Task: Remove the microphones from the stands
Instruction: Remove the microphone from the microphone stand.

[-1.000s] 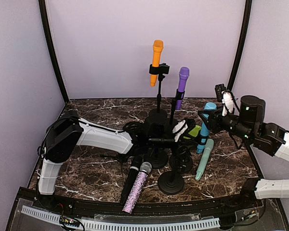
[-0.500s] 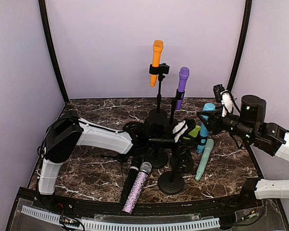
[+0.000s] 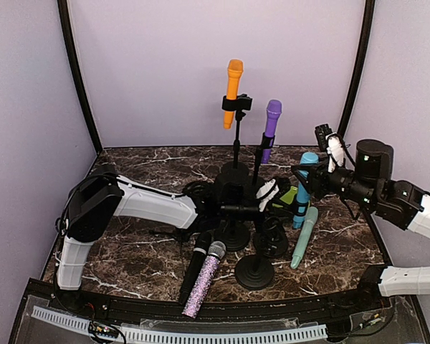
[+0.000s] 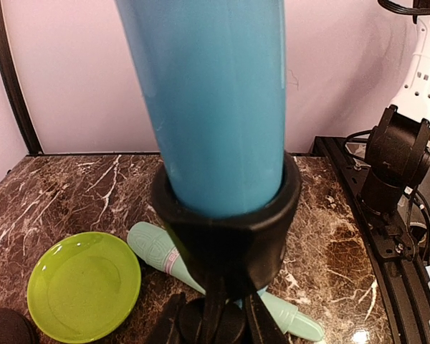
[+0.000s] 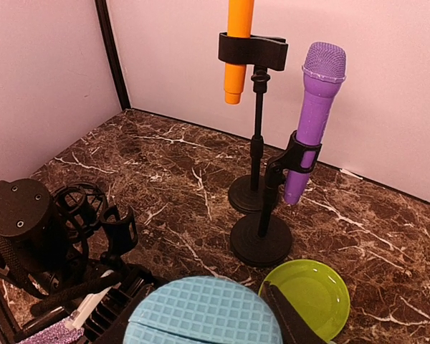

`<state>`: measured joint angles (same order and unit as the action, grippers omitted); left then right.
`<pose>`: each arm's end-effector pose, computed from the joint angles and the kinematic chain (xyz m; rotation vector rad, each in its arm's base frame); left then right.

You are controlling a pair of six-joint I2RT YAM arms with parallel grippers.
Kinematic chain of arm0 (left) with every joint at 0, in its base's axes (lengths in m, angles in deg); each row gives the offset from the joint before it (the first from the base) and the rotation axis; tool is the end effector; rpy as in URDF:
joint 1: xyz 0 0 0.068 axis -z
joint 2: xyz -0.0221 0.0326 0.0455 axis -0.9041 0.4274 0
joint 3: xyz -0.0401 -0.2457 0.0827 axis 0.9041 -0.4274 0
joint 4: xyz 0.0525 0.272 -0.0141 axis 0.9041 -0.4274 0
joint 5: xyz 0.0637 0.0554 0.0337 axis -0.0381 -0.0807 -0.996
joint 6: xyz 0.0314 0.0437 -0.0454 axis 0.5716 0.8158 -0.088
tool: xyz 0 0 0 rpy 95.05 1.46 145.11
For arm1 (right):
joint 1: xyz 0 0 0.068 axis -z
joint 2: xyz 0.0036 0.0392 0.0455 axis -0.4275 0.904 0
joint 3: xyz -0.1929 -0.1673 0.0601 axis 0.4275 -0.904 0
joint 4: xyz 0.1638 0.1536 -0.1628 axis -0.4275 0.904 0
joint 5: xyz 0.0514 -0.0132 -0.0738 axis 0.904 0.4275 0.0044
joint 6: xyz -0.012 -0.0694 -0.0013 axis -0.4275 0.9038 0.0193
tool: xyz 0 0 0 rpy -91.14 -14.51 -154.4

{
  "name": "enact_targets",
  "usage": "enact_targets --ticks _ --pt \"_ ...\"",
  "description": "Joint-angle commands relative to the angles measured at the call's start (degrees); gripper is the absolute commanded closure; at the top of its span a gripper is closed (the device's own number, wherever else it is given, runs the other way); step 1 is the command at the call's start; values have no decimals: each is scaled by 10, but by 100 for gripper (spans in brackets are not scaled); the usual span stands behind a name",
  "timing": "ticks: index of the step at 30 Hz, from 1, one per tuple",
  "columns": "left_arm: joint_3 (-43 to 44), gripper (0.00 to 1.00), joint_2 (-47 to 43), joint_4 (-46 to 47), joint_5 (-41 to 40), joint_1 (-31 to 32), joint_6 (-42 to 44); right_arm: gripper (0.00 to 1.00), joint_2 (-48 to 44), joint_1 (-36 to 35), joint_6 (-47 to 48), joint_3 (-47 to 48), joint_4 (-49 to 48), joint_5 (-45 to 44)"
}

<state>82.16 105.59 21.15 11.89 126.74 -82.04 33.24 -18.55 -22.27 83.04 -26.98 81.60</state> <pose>0.2303 -0.4790 0.1856 1.2553 1.2909 -1.0171 0.1762 0.1592 0.3273 -0.4811 1.7618 0.5243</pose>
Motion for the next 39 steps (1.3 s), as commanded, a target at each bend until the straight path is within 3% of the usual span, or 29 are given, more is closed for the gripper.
enact_targets --ticks 1,17,39 --pt "-20 100 -15 -44 2 0 12 75 -3 -3 -42 60 -130 -23" --pt "-26 100 -15 -42 4 1 9 76 33 -3 -90 108 -73 -165" --pt "-29 100 -15 -52 1 4 25 77 52 -2 -81 137 -96 -192"
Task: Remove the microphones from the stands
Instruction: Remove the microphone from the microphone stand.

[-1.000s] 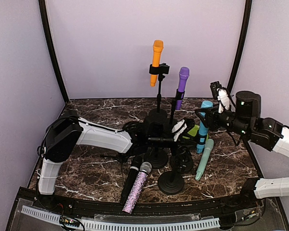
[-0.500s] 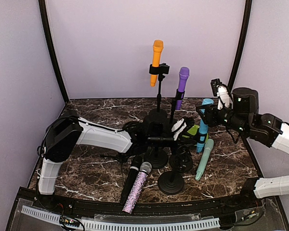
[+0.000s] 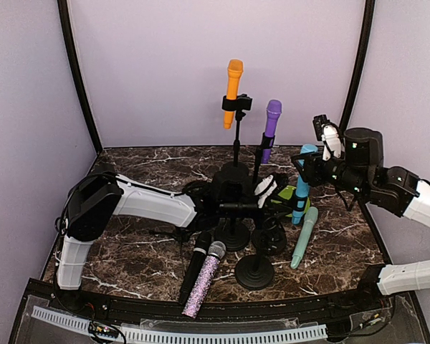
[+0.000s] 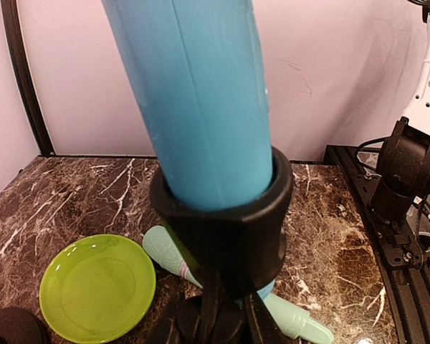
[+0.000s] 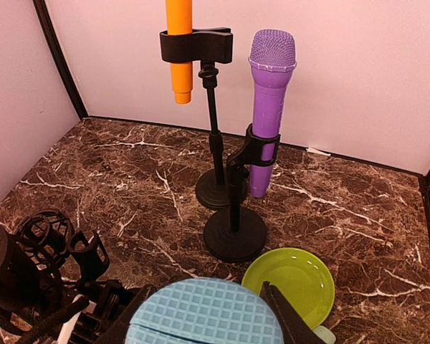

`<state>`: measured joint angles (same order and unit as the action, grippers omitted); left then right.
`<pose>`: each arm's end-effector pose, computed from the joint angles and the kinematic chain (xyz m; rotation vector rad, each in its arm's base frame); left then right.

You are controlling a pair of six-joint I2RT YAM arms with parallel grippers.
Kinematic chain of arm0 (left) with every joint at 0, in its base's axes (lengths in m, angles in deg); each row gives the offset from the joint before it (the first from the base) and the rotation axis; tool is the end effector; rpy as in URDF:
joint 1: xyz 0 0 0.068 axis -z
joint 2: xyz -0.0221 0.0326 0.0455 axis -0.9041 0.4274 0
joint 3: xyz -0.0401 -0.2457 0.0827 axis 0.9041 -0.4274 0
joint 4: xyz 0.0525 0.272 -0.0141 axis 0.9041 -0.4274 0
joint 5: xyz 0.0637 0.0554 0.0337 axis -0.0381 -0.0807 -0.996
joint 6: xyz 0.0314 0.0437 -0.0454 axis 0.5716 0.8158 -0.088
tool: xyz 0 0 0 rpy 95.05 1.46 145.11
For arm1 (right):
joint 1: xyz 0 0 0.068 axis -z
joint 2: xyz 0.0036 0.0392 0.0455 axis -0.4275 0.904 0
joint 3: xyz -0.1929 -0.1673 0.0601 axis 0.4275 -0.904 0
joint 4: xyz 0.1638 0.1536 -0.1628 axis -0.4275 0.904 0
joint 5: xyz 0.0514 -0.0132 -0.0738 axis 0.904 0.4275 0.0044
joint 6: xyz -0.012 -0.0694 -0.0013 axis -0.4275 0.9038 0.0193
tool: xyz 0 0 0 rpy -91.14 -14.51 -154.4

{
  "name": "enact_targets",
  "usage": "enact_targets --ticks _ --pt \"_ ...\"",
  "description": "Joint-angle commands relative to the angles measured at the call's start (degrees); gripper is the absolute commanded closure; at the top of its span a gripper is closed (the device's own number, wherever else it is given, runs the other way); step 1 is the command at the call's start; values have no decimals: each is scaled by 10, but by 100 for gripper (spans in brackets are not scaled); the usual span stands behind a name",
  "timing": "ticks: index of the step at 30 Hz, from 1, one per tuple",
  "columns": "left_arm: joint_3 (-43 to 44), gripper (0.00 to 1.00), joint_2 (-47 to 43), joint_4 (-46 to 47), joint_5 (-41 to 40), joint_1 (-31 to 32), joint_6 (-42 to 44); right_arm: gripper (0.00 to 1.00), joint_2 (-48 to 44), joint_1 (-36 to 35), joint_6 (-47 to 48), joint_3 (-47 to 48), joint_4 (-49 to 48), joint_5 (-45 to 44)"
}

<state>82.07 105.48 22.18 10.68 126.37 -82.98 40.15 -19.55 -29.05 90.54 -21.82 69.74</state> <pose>0.2345 -0.4773 0.1883 1.2183 1.2986 -1.0093 0.1940 0.1665 0.3402 -0.2692 1.8594 0.4006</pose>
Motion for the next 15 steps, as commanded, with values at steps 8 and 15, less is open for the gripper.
enact_targets --ticks 8,15 --pt "-28 100 -14 -61 19 8 33 77 -26 8 18 51 -155 -20" --pt "-28 100 -14 -63 22 8 34 77 -48 8 102 41 -155 138"
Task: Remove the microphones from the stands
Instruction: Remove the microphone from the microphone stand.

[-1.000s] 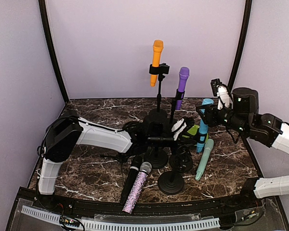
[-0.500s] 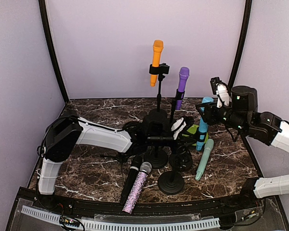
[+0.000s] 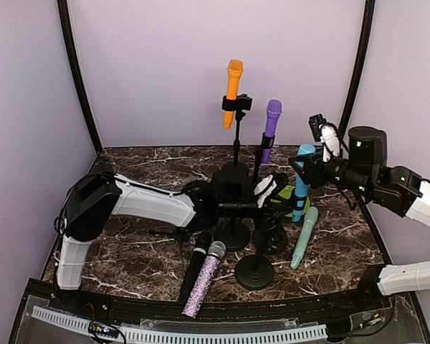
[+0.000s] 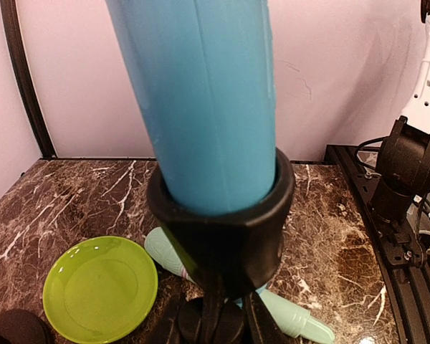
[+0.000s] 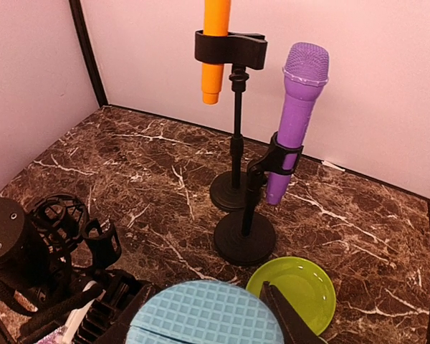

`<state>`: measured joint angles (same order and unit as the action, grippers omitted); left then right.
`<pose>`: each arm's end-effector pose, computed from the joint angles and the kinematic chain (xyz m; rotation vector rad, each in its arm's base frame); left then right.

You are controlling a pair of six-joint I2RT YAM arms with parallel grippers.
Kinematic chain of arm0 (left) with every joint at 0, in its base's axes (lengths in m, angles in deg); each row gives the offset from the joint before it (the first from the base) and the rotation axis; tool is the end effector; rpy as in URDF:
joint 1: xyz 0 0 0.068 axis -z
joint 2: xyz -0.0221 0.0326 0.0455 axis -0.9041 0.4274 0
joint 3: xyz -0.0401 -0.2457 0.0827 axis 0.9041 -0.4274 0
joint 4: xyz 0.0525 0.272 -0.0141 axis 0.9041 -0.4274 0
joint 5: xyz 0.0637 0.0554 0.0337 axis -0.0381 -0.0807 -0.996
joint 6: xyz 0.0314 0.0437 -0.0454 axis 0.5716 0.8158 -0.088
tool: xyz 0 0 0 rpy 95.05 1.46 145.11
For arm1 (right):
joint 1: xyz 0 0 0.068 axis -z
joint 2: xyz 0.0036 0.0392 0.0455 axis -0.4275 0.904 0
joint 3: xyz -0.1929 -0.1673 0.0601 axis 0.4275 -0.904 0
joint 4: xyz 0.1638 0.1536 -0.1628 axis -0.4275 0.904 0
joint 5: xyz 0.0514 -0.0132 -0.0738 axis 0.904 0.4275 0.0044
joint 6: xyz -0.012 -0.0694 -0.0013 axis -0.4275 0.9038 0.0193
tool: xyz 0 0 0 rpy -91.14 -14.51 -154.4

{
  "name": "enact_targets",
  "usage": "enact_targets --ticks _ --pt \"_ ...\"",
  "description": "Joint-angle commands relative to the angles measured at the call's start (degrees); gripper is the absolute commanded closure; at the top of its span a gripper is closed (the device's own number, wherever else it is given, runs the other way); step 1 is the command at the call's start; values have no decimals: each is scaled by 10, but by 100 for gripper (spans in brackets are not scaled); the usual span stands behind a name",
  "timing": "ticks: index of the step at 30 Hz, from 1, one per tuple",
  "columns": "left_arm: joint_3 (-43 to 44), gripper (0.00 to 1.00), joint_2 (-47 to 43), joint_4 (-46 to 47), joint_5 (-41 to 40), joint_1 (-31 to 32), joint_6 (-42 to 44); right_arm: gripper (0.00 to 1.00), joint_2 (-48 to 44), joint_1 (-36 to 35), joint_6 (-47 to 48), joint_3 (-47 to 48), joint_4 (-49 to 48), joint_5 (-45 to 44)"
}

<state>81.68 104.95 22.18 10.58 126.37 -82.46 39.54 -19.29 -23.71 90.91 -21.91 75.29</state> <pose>0.2339 -0.4759 0.1905 1.2208 1.2905 -1.0017 0.1903 0.1687 0.3449 -0.4126 1.8258 0.4289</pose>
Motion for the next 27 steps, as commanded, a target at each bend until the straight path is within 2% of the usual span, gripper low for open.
enact_targets --ticks 1,11,27 --pt "-24 100 -9 -63 23 8 29 77 -43 6 57 37 -151 103" --pt "-23 100 -9 -63 25 8 30 76 -55 6 80 27 -154 188" --pt "-21 100 -9 -67 27 8 31 77 -63 6 82 27 -162 209"
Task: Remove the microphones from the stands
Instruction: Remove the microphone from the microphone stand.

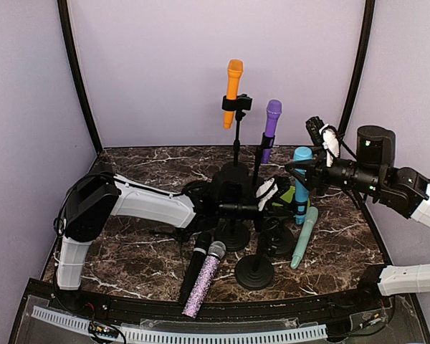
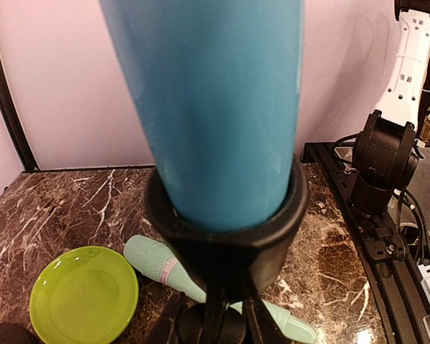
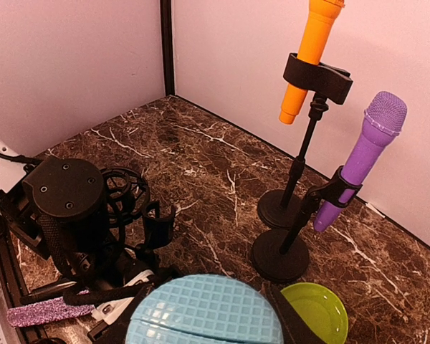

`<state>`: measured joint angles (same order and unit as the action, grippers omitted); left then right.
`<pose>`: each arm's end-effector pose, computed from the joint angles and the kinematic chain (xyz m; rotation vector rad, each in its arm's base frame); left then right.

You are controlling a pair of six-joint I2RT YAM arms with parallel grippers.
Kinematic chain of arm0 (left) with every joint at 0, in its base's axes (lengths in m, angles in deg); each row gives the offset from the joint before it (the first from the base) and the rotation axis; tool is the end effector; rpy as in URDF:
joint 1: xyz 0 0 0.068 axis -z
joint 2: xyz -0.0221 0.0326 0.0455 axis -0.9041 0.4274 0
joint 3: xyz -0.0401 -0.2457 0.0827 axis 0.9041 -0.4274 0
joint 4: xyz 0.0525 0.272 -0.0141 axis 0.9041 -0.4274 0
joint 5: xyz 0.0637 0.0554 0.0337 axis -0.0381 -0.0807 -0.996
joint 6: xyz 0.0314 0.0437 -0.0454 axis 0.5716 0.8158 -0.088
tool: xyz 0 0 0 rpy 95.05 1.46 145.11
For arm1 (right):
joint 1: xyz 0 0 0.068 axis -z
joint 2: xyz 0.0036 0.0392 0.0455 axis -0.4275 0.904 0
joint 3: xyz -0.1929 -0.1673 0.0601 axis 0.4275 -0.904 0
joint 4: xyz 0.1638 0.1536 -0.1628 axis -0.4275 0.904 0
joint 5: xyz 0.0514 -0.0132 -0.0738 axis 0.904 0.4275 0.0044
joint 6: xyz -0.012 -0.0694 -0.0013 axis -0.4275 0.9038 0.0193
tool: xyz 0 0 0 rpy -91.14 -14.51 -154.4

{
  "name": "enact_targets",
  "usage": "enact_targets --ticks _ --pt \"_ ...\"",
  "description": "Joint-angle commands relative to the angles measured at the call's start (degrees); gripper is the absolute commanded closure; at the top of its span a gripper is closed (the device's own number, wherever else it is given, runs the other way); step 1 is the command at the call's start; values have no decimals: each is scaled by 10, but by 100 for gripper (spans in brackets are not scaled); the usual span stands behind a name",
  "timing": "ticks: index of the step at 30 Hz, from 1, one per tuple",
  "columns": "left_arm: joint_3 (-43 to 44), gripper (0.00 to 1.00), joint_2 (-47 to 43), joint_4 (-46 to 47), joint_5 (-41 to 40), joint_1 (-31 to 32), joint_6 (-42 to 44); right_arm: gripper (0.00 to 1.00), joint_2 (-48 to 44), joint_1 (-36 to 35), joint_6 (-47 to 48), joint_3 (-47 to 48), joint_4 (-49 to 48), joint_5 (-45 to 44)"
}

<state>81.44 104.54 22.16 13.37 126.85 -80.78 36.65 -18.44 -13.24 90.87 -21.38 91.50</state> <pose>0.2266 -0.4771 0.1927 1.2735 1.2395 -1.0263 0.1738 0.1701 0.3545 -0.7437 1.6981 0.5595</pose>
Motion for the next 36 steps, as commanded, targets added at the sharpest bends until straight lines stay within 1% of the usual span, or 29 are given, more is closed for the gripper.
enact_targets --ticks 1,10,21,23,28,36 --pt "-19 100 -5 -67 -1 3 14 77 -34 -3 -24 28 -167 40" --pt "-20 100 -5 -69 -1 3 16 78 -20 -3 -43 41 -146 -65" --pt "-20 100 -5 -72 -2 3 17 78 30 -2 -105 107 -85 -267" --pt "-21 100 -5 -71 -2 3 17 78 36 -2 -109 116 -81 -289" --pt "-21 100 -5 -73 -2 3 18 78 50 1 -117 131 -76 -311" --pt "-21 100 -5 -73 -2 4 20 78 54 5 -117 134 -81 -302"
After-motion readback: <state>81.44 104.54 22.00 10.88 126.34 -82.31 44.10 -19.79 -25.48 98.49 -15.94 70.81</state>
